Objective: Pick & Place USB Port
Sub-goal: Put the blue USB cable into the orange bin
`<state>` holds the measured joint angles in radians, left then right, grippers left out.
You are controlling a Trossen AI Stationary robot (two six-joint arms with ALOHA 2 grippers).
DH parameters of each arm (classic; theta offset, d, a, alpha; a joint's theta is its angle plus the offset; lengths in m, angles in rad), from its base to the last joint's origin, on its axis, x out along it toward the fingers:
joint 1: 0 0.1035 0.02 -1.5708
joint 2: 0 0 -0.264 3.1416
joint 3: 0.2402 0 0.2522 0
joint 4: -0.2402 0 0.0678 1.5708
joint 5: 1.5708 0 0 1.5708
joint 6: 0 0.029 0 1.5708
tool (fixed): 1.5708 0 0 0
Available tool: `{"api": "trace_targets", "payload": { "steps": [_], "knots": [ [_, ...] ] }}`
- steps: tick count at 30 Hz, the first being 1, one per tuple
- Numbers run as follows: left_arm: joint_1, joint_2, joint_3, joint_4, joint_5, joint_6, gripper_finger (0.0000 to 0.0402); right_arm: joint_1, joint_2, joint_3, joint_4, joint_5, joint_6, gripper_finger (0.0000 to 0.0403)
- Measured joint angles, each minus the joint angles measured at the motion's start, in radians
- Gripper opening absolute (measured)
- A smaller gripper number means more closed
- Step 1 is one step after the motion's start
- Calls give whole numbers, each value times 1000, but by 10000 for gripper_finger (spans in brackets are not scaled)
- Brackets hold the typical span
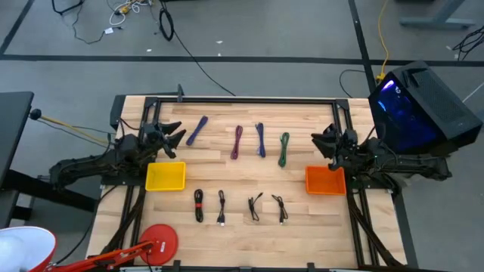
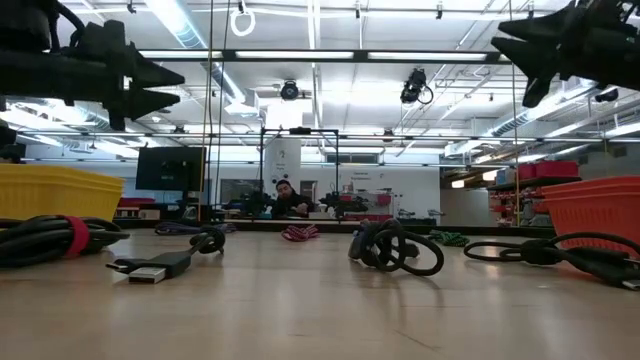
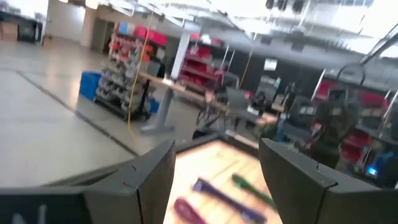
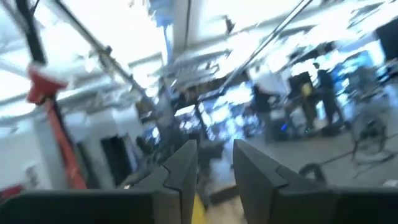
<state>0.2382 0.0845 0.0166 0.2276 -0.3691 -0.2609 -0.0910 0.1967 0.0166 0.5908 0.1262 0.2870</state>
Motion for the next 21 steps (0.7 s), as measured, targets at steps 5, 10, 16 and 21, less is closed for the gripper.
{"api": "trace_targets", "payload": {
  "steps": [5,10,16,21],
  "knots": [
    [0,14,0,-91,17,-65,236,-5,1,0,5,46,-58,106],
    [1,149,117,-104,-47,65,236,-29,13,0,7,39,-66,106],
    [51,500,485,-384,-229,231,236,-37,33,0,6,-24,-60,106],
    [219,779,741,-649,-215,247,236,-37,44,0,5,-93,-60,106]
  ]
}}
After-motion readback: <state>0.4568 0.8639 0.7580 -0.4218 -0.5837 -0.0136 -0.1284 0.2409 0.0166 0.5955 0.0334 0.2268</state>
